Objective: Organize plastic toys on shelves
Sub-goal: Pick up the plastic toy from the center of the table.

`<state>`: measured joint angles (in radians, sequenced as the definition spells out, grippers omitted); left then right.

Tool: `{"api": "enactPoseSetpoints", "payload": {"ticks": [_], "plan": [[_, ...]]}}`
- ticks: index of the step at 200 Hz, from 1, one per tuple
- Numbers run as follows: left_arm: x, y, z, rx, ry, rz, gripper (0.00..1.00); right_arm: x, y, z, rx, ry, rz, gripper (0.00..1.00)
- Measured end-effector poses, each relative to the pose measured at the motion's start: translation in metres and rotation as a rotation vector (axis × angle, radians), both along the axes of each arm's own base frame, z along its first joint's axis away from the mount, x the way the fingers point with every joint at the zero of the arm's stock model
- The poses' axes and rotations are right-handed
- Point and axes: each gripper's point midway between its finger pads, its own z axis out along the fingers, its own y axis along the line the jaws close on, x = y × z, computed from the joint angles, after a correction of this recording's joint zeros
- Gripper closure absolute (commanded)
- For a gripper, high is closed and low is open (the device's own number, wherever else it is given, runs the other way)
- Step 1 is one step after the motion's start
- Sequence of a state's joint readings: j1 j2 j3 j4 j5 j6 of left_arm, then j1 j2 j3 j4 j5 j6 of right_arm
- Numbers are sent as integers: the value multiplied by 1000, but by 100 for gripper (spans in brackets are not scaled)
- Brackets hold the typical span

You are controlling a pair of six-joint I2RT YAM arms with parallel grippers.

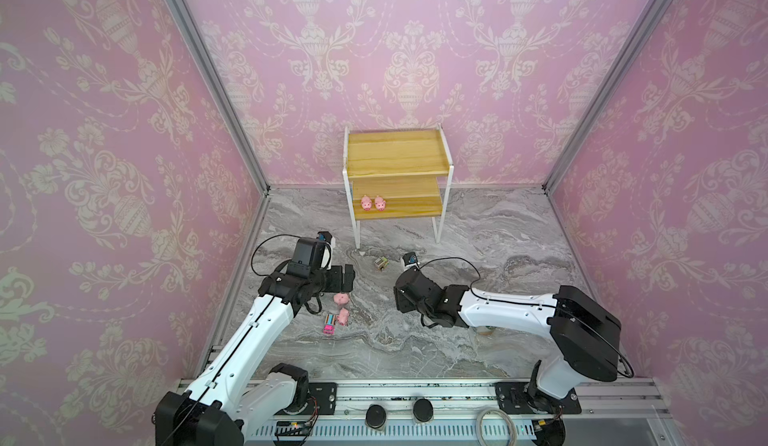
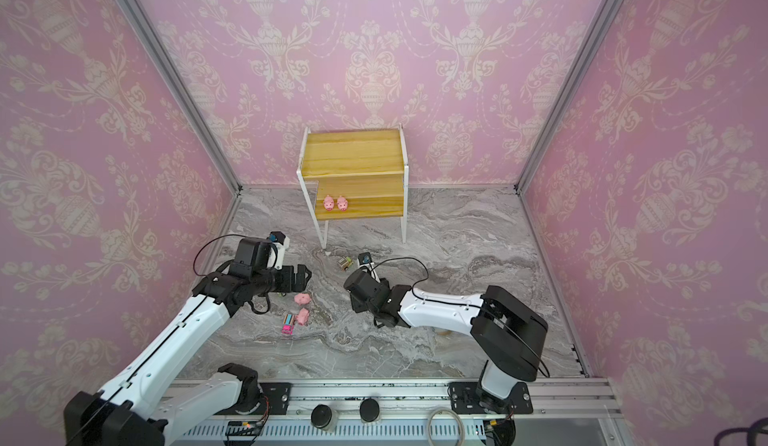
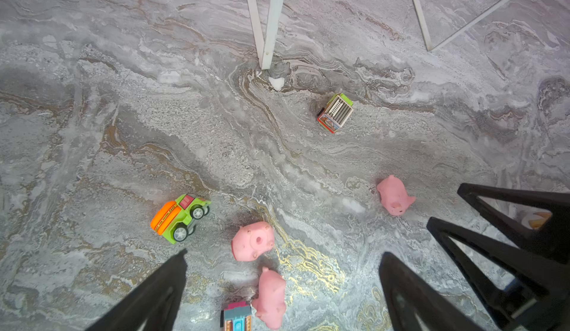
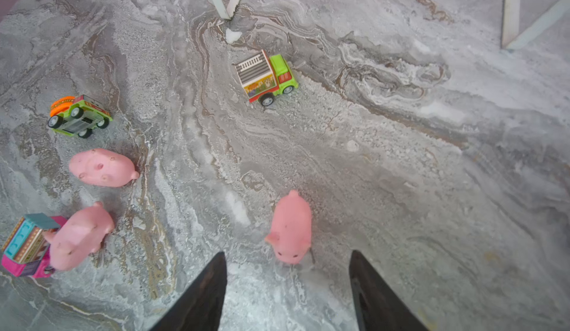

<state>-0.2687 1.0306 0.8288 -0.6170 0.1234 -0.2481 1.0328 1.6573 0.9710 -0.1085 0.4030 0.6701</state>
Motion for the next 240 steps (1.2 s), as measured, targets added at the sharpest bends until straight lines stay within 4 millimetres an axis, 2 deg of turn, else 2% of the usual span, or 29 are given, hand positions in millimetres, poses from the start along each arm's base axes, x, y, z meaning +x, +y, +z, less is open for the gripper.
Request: {"api": "enactPoseSetpoints", "payload": {"ticks": [22,56,107,164,187,217,240], "plan": [[-2,-6,5,-10,-19,-23,1,-8,5,-10,-1,16,-60,39],[-6,-18,15,-38,-52,-68,1,-7,-2,-28,-11,36,-148,43],[-7,-22,15,-39,-53,-81,1,-4,0,-46,-41,36,-151,50],[-7,-22,15,-39,-53,-82,1,5,11,-56,-75,30,-125,59],[-7,-22,15,-39,-53,-81,1,10,9,-61,-87,33,-127,66],[-7,-22,14,-38,-51,-82,1,14,9,-60,-89,26,-115,80],[-7,-22,14,-38,-50,-82,1,14,12,-58,-102,14,-78,83]]}}
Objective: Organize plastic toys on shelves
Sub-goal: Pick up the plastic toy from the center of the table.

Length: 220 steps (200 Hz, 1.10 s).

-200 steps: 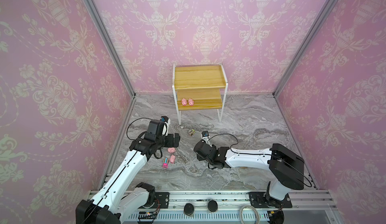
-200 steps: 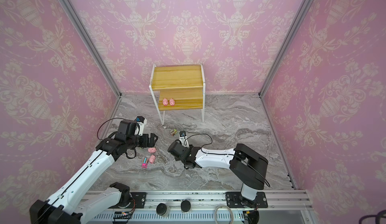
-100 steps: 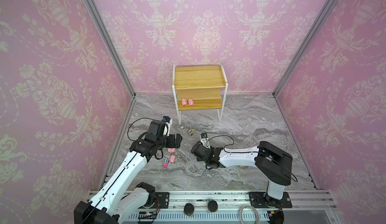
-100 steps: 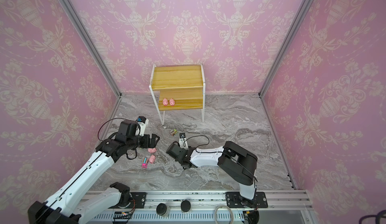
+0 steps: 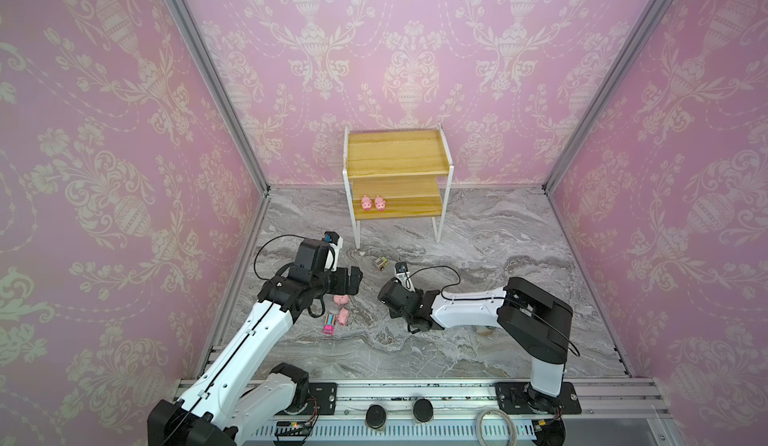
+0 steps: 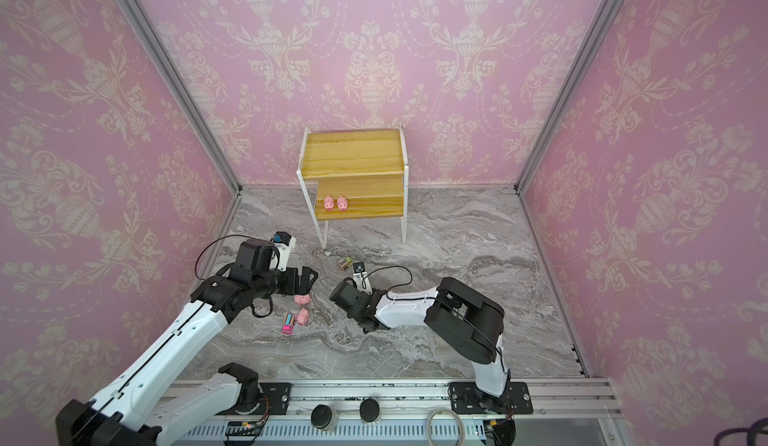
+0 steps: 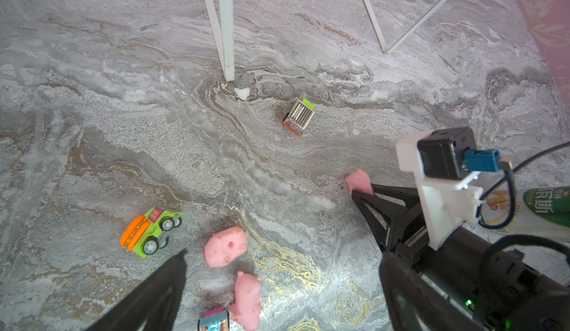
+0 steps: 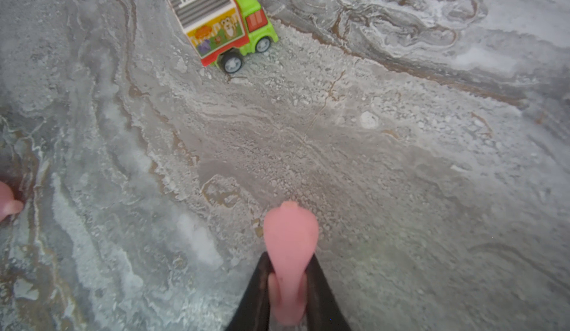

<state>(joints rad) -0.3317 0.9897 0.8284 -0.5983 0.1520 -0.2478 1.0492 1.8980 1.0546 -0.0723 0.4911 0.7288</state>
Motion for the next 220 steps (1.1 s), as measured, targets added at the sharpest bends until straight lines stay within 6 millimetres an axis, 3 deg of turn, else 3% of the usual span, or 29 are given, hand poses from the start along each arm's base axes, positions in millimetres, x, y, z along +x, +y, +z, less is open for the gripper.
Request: {"api": "enactPoseSetpoints", "payload": {"ticks": [39,88,113,155,186,220], "plan": [[0,0,0,0,0,0,1,-3,2,22,24,-7,92,83],[0,0,0,1,1,1,1,0,3,88,124,-82,185,82],[0,0,0,1,0,1,1,5,-2,111,150,-119,203,81],[0,1,0,6,-1,5,1,33,-5,144,172,-177,191,82],[0,2,1,6,-6,6,1,64,4,173,195,-236,177,82],[-1,3,8,0,-34,5,1,93,11,183,203,-262,166,82]]}}
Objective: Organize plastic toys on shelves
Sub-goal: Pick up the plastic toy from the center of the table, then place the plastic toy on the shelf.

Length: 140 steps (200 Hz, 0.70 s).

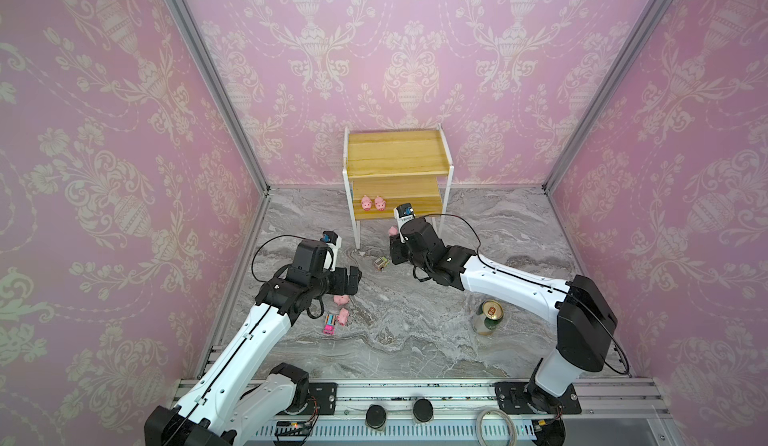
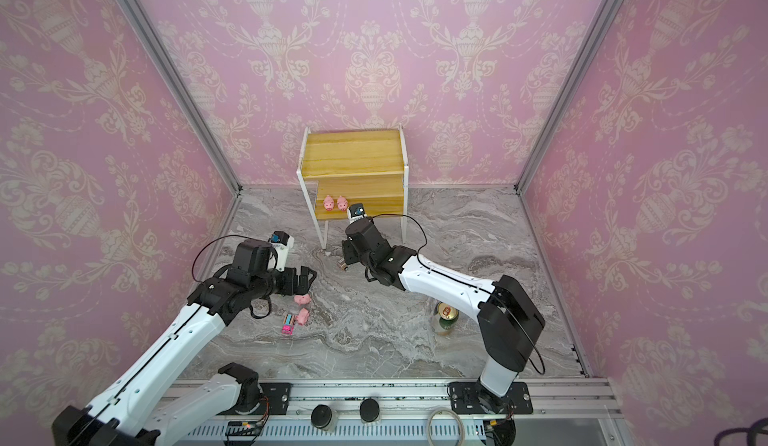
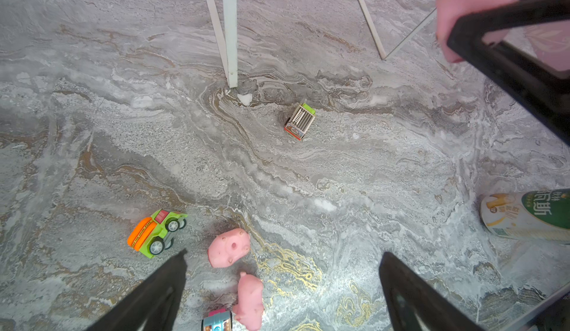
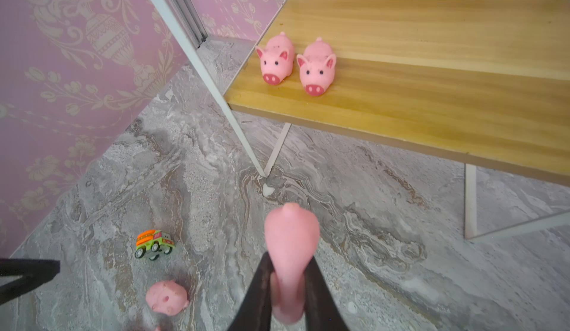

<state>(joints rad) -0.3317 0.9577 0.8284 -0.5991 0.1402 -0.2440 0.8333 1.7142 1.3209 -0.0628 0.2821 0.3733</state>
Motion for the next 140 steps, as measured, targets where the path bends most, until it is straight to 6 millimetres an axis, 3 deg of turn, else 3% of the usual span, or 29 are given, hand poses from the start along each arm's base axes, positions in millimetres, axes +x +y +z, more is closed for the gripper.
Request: {"api": "enactPoseSetpoints", "payload": {"ticks": [63,140], "plan": [[-1,0,10,-13,-37,-5,1,35,-7,-14,-14,3,-49,82],[-1,-1,10,-13,-37,-6,1,69,-2,4,15,-73,-69,81]]}}
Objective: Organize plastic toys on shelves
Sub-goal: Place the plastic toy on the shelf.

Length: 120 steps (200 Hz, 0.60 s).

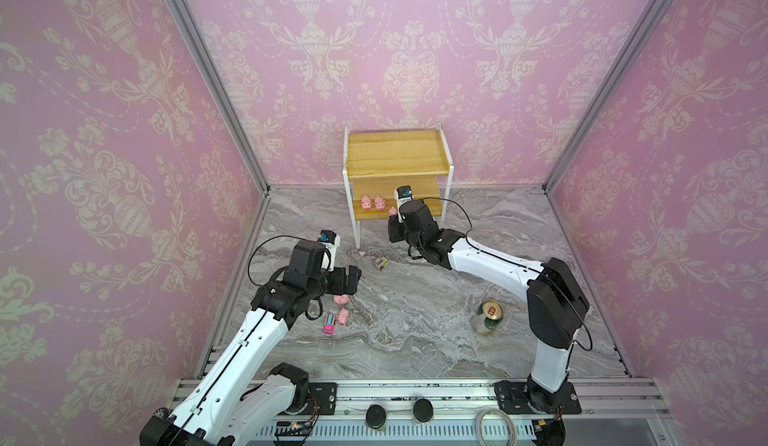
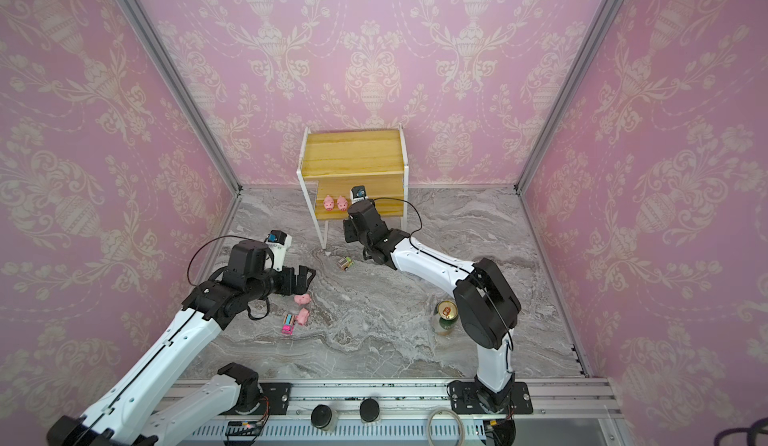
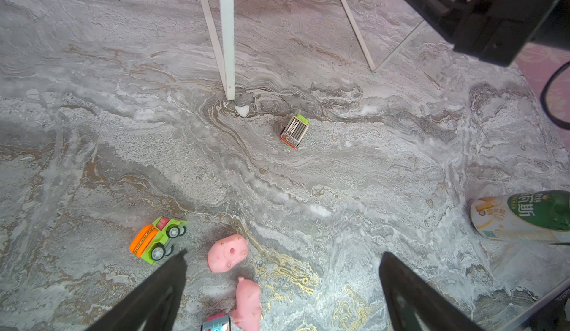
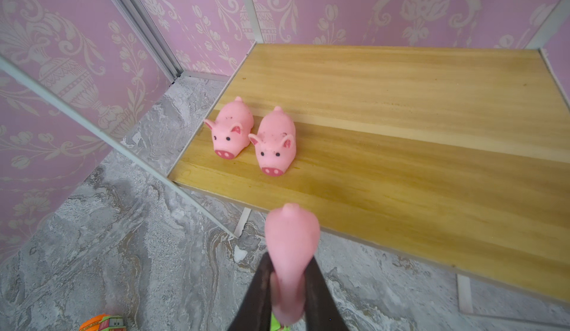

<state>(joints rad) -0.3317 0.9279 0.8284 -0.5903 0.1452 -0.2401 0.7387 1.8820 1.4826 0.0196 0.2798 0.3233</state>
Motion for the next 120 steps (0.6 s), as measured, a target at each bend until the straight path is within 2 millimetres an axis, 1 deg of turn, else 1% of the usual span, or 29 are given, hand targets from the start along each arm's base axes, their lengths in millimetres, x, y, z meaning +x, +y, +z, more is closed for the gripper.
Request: {"api": "enactPoseSetpoints", "payload": {"ticks": [16,38,73,120], "plan": [[0,0,0,0,0,0,1,8,2,4,5,-19,-2,81],[0,0,0,0,0,0,1,15,2,2,2,-30,-10,81],[0,0,0,-2,1,-2,1,25,-3,-3,-20,-38,-20,80],[0,0,-1,2,1,-5,1,38,-7,0,-20,-72,-31,79]]}}
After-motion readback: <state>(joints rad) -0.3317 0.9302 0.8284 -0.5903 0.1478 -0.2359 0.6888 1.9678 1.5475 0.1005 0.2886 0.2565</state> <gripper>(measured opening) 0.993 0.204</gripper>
